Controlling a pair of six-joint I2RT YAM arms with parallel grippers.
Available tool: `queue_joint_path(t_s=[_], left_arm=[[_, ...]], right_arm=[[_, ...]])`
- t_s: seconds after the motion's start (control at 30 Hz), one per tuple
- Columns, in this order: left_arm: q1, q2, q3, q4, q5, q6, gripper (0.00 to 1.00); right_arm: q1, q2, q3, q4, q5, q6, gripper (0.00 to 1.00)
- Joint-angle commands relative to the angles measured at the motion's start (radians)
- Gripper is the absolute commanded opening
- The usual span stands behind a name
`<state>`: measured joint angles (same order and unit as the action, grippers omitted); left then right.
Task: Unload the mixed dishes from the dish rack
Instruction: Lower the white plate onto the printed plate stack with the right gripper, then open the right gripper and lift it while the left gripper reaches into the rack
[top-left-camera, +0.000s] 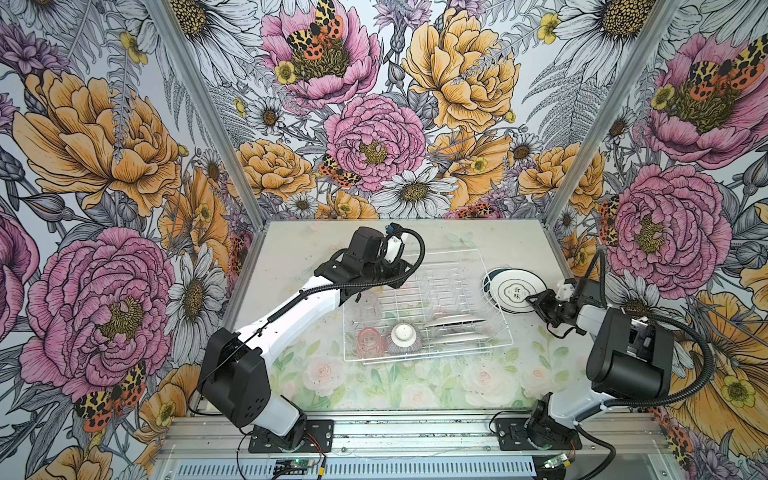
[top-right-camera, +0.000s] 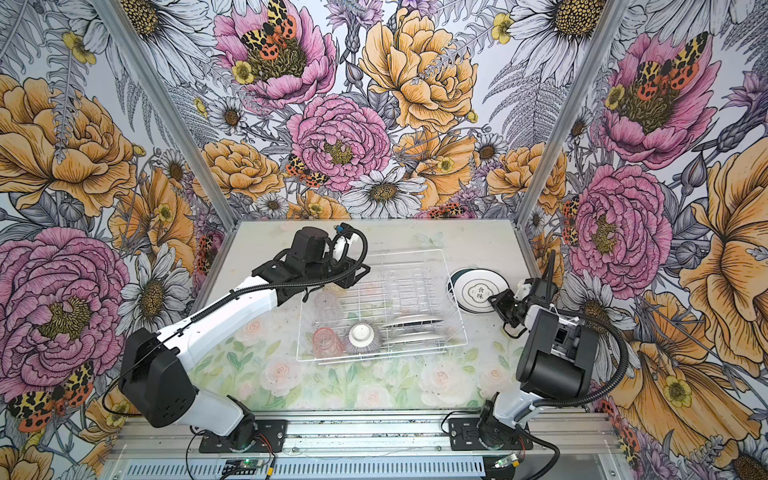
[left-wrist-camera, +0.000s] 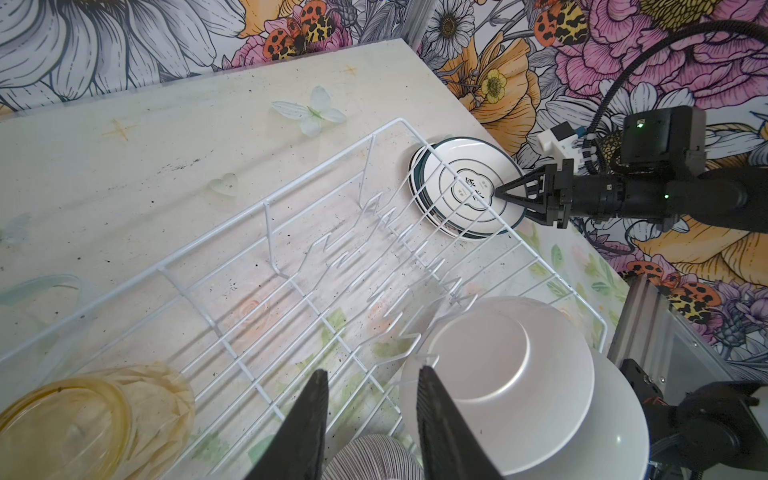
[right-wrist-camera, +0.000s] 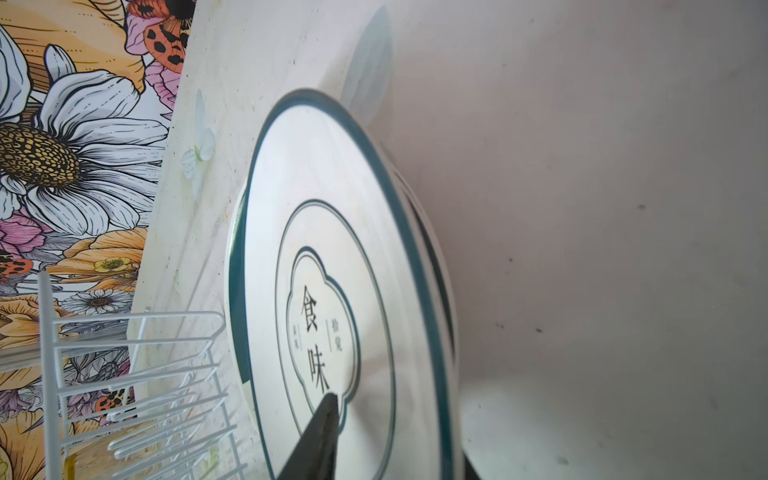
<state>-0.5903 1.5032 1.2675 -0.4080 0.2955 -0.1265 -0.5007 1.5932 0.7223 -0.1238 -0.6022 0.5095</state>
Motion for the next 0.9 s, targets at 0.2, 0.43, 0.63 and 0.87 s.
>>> queue_joint_path(t_s=[0.2, 0.43, 0.63, 0.87], left_arm=[[0.014, -0.01, -0.017, -0.001, 0.01, 0.022, 0.38], [0.018, -0.005, -0.019, 0.005, 0.018, 0.024, 0.37], [0.021, -0.01, -0.029, 0.006, 0.019, 0.028, 0.37], [0.036, -0.028, -0.062, 0.025, 0.031, 0.028, 0.37]], right_arm=[[0.006, -0.042, 0.017, -0.14, 0.13, -0.075, 0.4], [0.02, -0.07, 0.045, -0.165, 0.128, -0.074, 0.41], [0.045, -0.082, 0.074, -0.208, 0.132, -0.082, 0.47], [0.061, -0.114, 0.096, -0.258, 0.162, -0.096, 0.52]])
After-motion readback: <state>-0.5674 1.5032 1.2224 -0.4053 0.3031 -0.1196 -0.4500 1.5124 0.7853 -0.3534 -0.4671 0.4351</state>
